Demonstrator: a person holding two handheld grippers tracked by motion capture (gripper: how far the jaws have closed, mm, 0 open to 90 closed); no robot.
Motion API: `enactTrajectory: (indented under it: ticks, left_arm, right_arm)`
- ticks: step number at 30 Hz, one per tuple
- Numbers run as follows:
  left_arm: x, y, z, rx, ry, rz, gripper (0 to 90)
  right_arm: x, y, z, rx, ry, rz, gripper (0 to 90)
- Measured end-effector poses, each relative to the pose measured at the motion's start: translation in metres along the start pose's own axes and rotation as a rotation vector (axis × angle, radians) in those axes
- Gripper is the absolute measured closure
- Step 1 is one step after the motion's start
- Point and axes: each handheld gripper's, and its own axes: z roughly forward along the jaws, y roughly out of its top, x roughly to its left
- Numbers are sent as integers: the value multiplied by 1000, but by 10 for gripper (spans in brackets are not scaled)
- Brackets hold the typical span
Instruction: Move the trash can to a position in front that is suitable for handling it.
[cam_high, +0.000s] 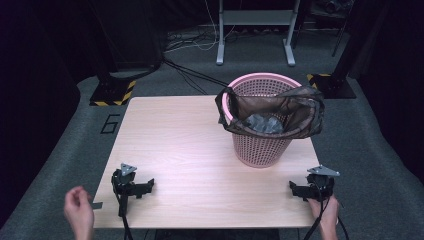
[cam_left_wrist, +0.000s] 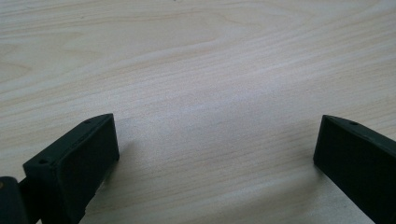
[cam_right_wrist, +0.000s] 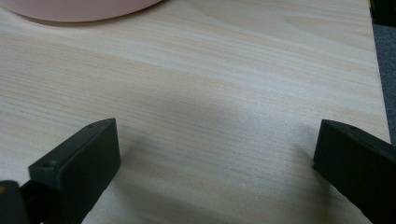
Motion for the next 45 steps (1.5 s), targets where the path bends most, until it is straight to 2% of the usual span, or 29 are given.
enactTrajectory:
  ticks: [14,18,20,25,30,31,34,37,39,45]
  left_arm:
    - [0,0,0,0,1,1,0]
    - [-10,0,0,1,74,-67,0]
    - [-11,0,-1,1,86,-79,0]
    - [-12,1,1,-1,79,-71,1]
    - [-15,8,3,30,77,-66,16]
    - [-16,9,3,29,74,-70,31]
    - [-21,14,5,29,26,-66,40]
    - [-23,18,5,29,8,-65,40]
    - [-26,24,3,24,-32,-69,42]
    - [-31,36,1,10,-90,-50,43]
  right_arm:
    - [-1,0,0,-7,-16,17,13]
    - [-1,1,0,-5,-18,21,14]
    - [-1,1,0,-6,-16,19,14]
    - [0,1,1,-6,-8,8,14]
    - [0,1,1,-6,-9,7,13]
    - [0,1,1,-6,-9,7,13]
    - [0,1,1,-6,-10,6,13]
    - [0,1,1,-6,-10,6,13]
    - [0,1,1,-6,-10,7,13]
    - [0,1,1,-6,-10,6,13]
